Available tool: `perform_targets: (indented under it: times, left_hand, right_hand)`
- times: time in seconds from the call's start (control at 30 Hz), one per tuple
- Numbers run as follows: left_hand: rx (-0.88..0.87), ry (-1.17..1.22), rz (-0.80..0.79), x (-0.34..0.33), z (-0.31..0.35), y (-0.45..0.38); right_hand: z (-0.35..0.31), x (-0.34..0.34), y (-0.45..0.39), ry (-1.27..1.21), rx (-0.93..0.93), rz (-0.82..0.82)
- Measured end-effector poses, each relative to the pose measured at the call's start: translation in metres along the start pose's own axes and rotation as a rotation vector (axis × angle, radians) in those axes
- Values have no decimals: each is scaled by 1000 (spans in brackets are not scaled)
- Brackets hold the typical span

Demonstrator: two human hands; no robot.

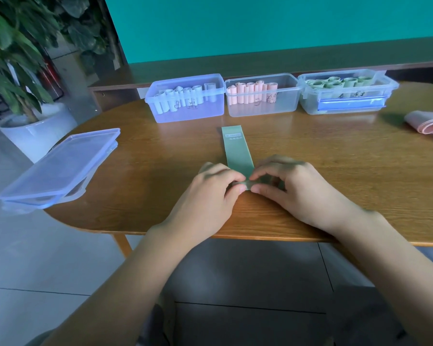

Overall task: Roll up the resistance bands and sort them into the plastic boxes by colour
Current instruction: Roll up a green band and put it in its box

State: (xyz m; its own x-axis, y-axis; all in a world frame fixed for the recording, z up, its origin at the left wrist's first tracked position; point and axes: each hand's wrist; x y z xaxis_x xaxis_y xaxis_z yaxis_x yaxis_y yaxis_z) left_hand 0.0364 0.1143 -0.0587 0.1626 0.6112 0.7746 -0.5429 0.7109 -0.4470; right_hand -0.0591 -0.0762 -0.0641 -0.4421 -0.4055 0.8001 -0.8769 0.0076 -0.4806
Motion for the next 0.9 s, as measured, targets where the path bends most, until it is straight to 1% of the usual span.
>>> perform_targets:
  times: [0.17, 0.37, 0.53, 0.73, 0.9]
  left_hand:
    - [-6, 18, 37, -2, 1, -3]
    - [38, 14, -9, 0, -4, -7]
    - [63, 6, 2, -3, -8, -10]
    - [72, 25, 6, -5, -11, -15]
    - [66, 42, 24, -6, -12, -17]
  right_hand:
    - [5, 1, -7, -3, -17, -42]
    - [9, 2, -11, 41, -25, -89]
    - [8, 1, -11, 93, -54, -91]
    - [5, -4, -9, 113, -71, 10]
    - [8, -8, -11, 78, -52, 73]
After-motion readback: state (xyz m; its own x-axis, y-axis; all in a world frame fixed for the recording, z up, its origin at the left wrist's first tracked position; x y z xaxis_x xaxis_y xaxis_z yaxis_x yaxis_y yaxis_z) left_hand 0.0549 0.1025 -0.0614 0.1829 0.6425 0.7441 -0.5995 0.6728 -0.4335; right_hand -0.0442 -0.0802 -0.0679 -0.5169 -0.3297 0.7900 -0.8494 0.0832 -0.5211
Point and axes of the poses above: each hand's wrist, its own y-axis away from the middle knuckle, its own x-axis out of the back of the hand, z = x × y, and after that the axes turned 7 degrees about y, right-handed
